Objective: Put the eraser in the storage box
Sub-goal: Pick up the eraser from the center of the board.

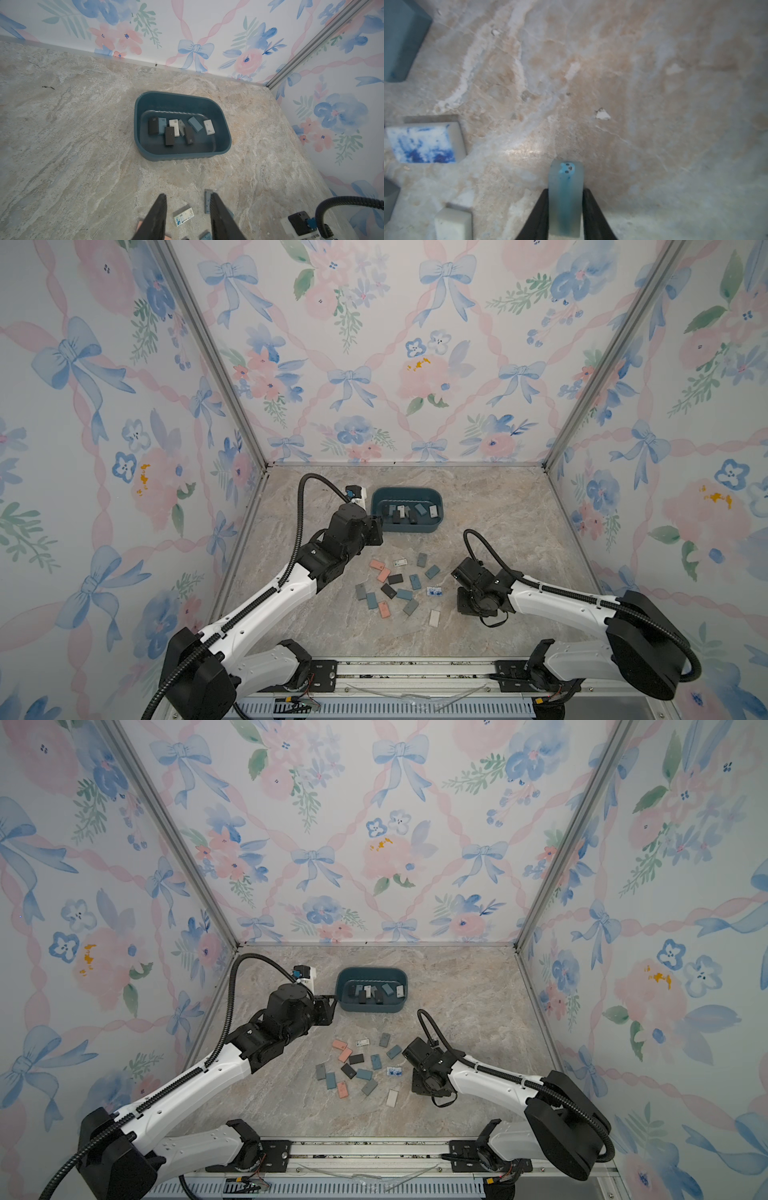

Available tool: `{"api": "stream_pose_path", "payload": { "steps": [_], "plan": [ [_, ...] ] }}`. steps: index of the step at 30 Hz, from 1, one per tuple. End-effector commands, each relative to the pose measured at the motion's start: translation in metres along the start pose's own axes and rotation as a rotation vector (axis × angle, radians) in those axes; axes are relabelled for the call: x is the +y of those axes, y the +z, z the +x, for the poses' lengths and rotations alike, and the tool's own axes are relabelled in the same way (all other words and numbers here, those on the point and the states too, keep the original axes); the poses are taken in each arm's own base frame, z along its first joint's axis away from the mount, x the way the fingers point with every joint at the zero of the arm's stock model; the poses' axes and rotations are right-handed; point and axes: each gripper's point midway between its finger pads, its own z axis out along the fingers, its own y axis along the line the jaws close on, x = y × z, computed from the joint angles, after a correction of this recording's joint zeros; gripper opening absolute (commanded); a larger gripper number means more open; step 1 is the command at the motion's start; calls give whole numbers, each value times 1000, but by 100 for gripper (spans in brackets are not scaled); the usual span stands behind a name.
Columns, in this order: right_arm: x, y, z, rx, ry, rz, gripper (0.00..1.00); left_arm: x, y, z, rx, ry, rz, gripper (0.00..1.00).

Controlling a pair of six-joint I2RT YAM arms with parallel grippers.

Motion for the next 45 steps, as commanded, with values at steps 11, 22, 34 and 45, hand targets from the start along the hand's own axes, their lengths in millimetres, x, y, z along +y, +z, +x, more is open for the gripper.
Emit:
{"api": "stream_pose_path", "payload": {
  "steps": [11, 22, 34, 45],
  "plan": [
    [9, -3, -1, 23, -44, 9, 16, 1, -4, -2, -19, -7, -7, 37],
    [30, -36, -42, -71, -124, -16, 16, 6, 1, 9, 8, -15, -17, 37],
    [73, -63, -130, -185, -235, -80, 16, 11, 2, 23, 37, -42, -23, 37],
    [112, -64, -215, -250, -296, -108, 16, 9, 1, 25, 44, -65, -9, 36]
  ]
}}
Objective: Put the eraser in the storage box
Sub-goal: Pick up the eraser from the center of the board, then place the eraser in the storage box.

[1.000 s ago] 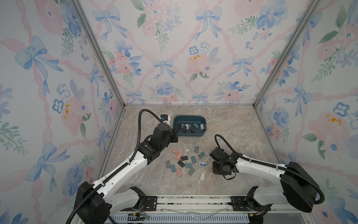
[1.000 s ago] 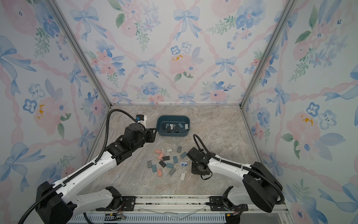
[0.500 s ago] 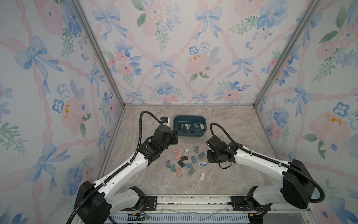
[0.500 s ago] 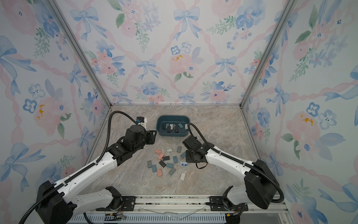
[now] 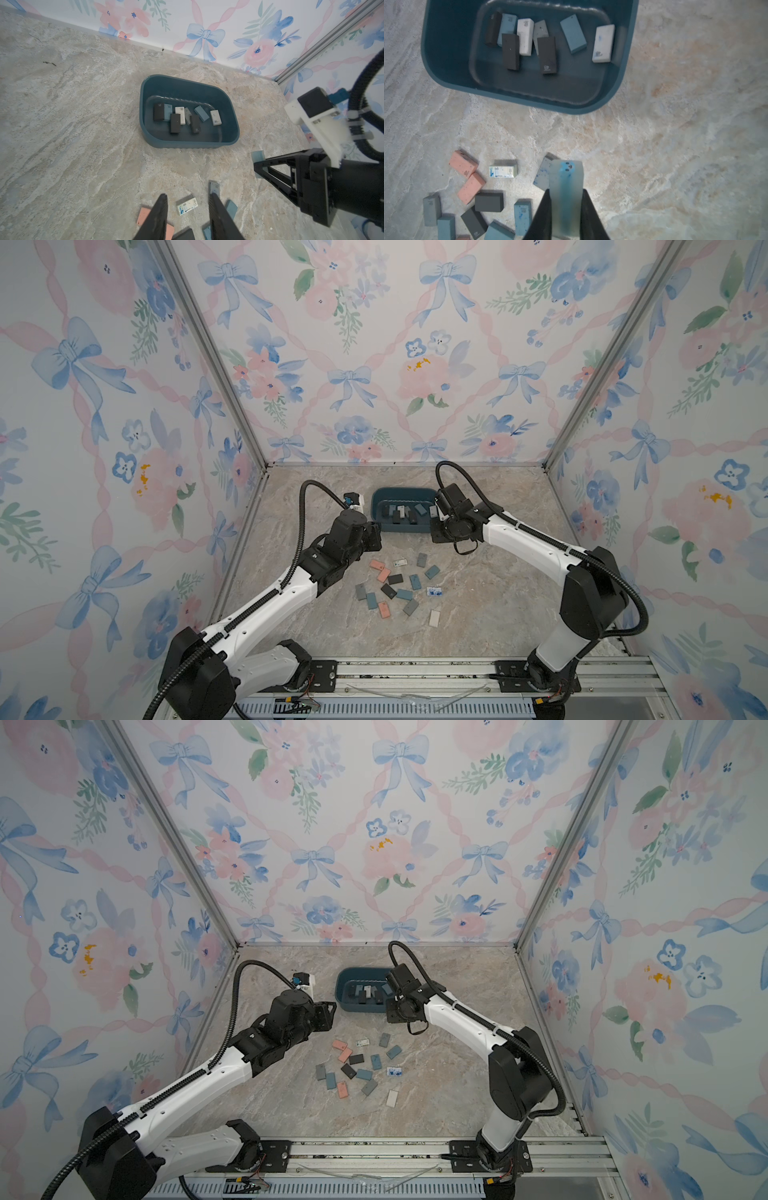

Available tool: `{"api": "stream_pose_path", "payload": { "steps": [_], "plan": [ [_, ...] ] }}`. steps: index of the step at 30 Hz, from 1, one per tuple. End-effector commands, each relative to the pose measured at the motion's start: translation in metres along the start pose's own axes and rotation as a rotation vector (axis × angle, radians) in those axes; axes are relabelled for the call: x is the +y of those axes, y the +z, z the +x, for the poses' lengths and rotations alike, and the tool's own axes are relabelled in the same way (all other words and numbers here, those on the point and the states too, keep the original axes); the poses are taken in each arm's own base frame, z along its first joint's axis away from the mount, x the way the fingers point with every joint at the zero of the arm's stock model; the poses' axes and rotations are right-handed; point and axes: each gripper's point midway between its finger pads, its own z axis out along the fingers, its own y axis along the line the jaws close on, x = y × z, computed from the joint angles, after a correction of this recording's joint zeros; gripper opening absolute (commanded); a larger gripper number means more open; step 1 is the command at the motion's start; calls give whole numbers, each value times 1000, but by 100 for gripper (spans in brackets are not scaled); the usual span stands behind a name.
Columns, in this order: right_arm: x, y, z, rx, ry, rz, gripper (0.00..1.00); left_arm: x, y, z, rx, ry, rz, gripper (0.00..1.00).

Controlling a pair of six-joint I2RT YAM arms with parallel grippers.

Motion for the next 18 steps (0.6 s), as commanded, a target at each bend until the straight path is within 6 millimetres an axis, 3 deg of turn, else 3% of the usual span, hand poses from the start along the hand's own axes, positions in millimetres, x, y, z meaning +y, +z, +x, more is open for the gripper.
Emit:
{"api": "stream_pose_path", "payload": {
  "steps": [1, 9, 18],
  "plan": [
    [4, 7, -16, 4, -52, -8, 16, -2, -3, 2, 1, -13, 18, 36],
    [16, 41, -52, 11, -71, -24, 16, -4, 1, 3, 10, -17, 18, 36],
    [20, 80, -70, 58, -77, -25, 16, 0, 8, 7, 23, -16, -8, 35]
  ]
}}
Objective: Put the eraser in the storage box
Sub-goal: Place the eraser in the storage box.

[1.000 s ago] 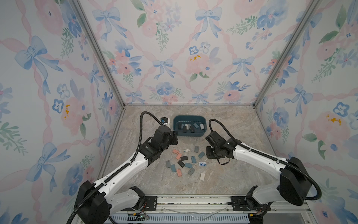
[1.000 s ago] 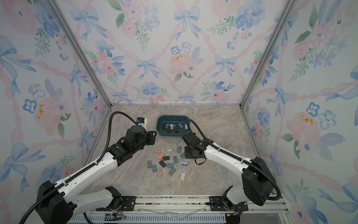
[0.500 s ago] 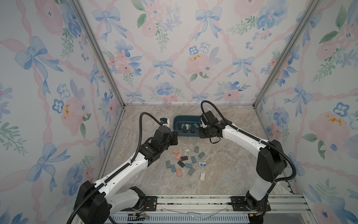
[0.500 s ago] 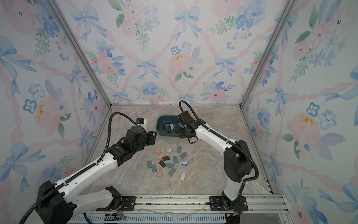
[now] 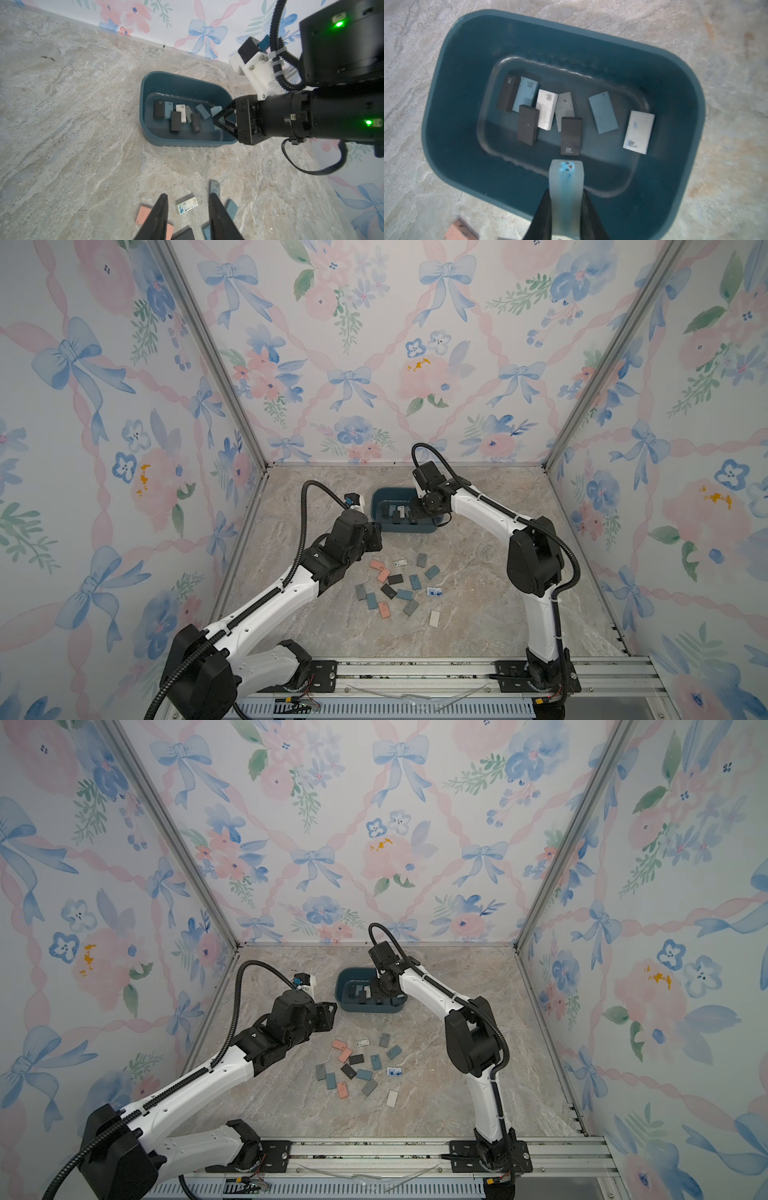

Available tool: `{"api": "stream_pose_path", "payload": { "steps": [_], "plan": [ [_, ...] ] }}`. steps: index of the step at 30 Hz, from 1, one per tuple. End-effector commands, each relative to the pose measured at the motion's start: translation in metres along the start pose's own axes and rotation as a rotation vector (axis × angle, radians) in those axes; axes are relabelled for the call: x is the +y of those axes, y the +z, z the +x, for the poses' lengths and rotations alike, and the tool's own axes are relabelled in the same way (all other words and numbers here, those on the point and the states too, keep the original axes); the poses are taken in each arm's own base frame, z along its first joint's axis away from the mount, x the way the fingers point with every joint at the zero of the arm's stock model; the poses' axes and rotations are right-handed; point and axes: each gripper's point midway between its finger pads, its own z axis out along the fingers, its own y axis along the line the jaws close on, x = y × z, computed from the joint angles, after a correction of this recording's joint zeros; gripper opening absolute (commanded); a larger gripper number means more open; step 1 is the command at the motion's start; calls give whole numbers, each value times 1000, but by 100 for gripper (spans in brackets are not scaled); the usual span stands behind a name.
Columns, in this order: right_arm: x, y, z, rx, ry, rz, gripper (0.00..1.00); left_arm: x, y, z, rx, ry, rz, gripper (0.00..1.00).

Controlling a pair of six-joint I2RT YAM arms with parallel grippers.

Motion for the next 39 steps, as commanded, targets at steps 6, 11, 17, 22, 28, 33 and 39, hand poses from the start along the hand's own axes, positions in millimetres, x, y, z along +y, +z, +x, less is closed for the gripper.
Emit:
{"api": "stream_pose_path", "payload": {
  "steps": [6, 11, 17, 22, 28, 33, 39],
  "plan": [
    [-7, 23, -6, 54, 7, -6, 16, -3, 5, 0, 6, -10, -2, 35],
    [-7, 34, -12, 62, 4, -4, 16, -2, 6, 0, 6, -9, -7, 35],
    [-8, 47, -18, 85, -8, 2, 17, -1, 5, 0, 7, -9, -14, 35],
    [-6, 55, -23, 95, -16, 0, 17, 0, 4, -2, 1, -10, -20, 35],
    [-6, 64, -24, 101, -12, 2, 19, 2, 2, 0, 2, -14, -23, 35],
    [-6, 69, -24, 101, -7, 2, 20, 4, 0, 1, 1, -16, -28, 35],
    [-9, 74, -23, 104, -1, 7, 22, 5, -2, 0, -4, -18, -33, 35]
  ]
}}
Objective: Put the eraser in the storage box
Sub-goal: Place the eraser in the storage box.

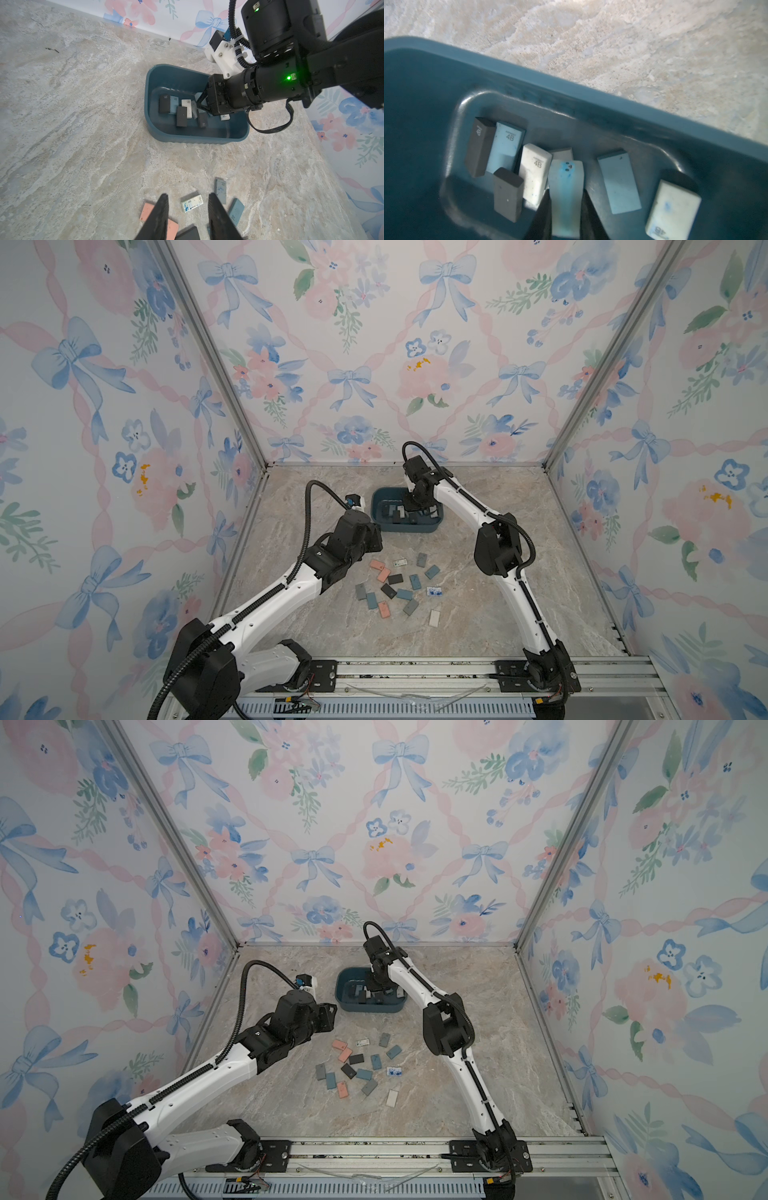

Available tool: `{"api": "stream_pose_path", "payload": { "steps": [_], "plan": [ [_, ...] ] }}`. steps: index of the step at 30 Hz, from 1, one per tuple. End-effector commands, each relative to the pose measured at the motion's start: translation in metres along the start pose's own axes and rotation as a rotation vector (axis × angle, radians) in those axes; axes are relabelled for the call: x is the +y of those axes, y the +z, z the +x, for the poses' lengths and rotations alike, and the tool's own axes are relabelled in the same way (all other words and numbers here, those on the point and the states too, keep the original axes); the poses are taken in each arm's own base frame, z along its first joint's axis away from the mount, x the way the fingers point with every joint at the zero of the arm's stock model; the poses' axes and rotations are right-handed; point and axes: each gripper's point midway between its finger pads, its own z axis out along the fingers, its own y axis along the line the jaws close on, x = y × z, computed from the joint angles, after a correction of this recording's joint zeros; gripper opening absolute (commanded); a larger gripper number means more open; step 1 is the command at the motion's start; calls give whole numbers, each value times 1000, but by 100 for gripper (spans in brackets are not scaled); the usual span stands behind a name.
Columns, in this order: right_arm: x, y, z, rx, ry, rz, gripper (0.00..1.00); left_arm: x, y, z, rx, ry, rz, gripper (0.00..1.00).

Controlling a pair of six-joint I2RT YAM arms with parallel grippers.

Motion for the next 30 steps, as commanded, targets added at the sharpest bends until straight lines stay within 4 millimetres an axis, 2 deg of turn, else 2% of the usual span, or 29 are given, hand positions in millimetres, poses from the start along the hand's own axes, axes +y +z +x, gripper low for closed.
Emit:
{"api": "stream_pose_path", "payload": {
  "steps": [1, 10, 15, 21, 30],
  "plan": [
    [-6, 6, 2, 22, 7, 6, 23, 0, -7, -5, -19, -14, -3, 35],
    [-7, 7, 1, 20, 16, 4, 34, 3, -9, -3, -19, -15, -10, 35],
    [-7, 0, -2, 12, 15, 1, 39, 4, -11, -4, -24, -18, -12, 35],
    [-6, -16, -5, -5, 12, -3, 42, 5, -11, 0, -16, -19, -12, 35],
    [-4, -54, -6, -47, -5, -14, 49, 8, -12, 8, 6, -37, -12, 36]
  ]
}}
